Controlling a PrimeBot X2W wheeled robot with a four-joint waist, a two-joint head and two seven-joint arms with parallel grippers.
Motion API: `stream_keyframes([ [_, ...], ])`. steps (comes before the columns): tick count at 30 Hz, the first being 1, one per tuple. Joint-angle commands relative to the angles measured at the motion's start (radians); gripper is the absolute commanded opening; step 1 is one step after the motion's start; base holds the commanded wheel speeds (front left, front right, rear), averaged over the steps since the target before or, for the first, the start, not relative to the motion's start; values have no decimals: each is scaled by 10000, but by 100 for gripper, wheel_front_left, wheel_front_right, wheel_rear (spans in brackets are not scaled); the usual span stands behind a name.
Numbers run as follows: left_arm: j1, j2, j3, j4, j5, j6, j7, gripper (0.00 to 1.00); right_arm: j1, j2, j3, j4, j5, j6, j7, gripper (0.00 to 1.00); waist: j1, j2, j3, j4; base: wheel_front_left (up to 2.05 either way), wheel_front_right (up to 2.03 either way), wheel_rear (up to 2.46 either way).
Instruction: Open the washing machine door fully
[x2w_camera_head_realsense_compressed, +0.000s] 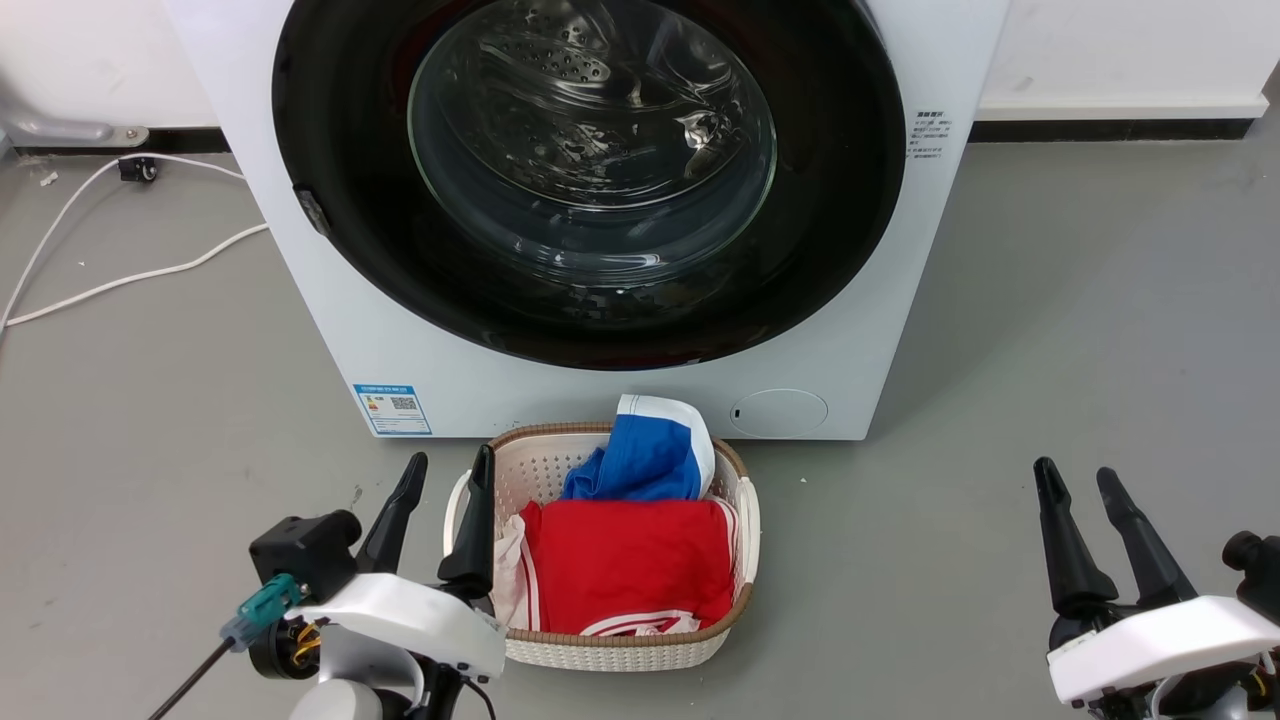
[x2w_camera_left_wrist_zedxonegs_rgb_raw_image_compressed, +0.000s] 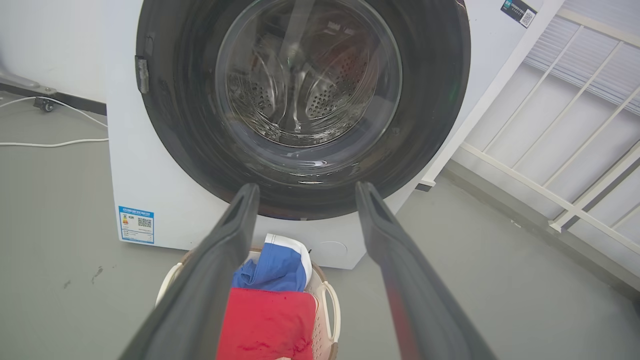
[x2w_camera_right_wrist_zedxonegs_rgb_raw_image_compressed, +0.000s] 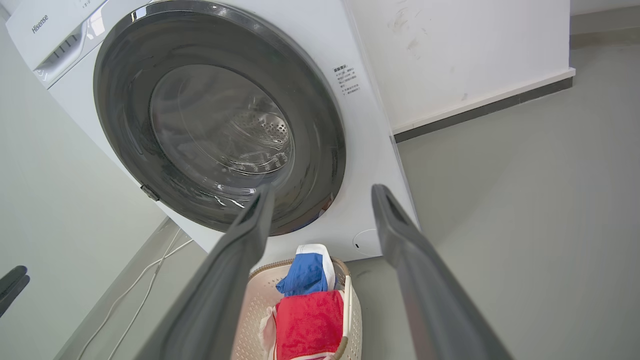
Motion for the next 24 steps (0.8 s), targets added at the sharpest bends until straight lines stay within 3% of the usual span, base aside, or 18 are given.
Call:
stream_keyframes([
  [1,-230,84,-58,-62,240,30,-97,100,71,12,-16,-189,-274,14,-10,100,-1,0,-4,1,0,0,0],
  [24,-174,154,-297,275,1981,274,-641,100,512,217,-126,-961,-2713,20,128,100,-1,0,-83,4,0,0,0],
])
